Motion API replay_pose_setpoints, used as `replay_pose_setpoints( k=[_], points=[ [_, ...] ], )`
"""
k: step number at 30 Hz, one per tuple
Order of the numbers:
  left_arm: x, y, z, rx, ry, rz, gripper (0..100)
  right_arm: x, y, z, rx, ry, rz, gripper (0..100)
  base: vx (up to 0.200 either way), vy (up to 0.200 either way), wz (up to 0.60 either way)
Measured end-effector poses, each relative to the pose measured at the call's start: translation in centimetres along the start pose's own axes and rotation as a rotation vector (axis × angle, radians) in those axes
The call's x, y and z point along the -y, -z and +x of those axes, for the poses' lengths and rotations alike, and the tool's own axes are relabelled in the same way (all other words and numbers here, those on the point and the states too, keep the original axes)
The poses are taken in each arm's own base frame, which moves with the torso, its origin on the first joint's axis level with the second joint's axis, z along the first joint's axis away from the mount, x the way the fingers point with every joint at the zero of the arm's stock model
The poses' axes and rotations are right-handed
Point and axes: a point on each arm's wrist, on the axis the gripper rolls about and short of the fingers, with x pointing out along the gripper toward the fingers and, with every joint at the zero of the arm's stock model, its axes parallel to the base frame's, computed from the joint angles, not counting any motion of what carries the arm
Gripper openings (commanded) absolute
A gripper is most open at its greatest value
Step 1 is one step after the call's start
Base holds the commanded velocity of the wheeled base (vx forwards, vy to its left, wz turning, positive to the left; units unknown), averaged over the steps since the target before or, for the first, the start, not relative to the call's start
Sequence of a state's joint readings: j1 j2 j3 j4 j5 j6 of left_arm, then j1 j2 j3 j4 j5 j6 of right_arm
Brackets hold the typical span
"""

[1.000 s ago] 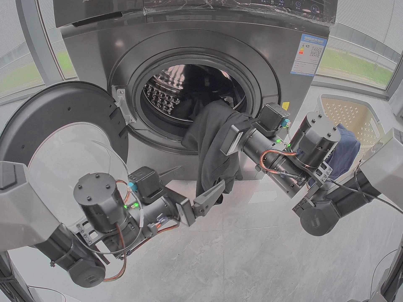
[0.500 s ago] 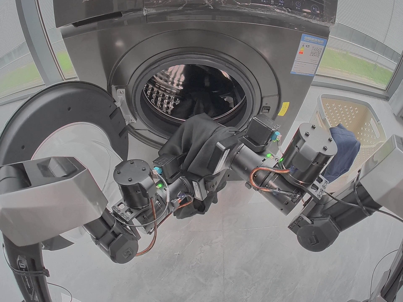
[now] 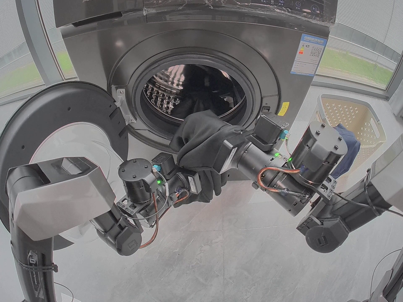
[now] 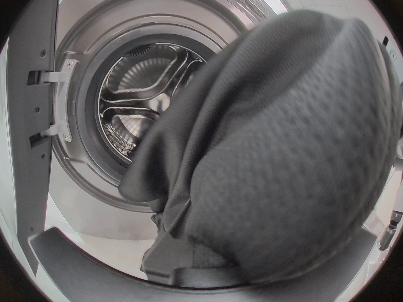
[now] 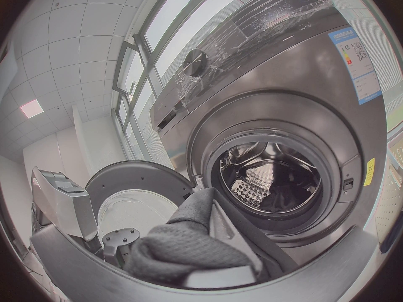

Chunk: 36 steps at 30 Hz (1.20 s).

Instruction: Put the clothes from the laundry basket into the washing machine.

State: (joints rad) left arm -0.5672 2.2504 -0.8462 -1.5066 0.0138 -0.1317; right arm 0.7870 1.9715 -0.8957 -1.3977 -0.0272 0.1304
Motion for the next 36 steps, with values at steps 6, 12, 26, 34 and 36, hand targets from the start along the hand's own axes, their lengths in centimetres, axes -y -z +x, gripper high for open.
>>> replay_pose_setpoints(
  k=[6,12,26,34,36],
  points=[
    [-0.7,-1.5,-0.1,0.035,-0.02,-0.005,0,2.3,-0.2,-0.9,-0.022,0.063,-0.018,0,0.0,0.0,0.0],
    [-0.4,-4.7,-1.4,0.079,-0.018,-0.022,0,3.6,1.4,-1.5,-0.074,0.101,-0.015,0,0.0,0.0,0.0],
    [0.5,-8.4,-4.7,0.132,-0.016,-0.069,0,3.1,4.5,-2.5,-0.168,0.076,-0.003,100,0.0,0.0,0.0],
    [0.7,-8.7,-6.9,0.106,0.0,-0.09,0,2.2,6.6,-8.4,-0.394,0.004,-0.026,100,0.0,0.0,0.0],
    [0.8,-8.5,-7.9,0.092,0.017,-0.09,0,2.1,6.7,-9.9,-0.439,-0.01,-0.026,100,0.0,0.0,0.0]
  ],
)
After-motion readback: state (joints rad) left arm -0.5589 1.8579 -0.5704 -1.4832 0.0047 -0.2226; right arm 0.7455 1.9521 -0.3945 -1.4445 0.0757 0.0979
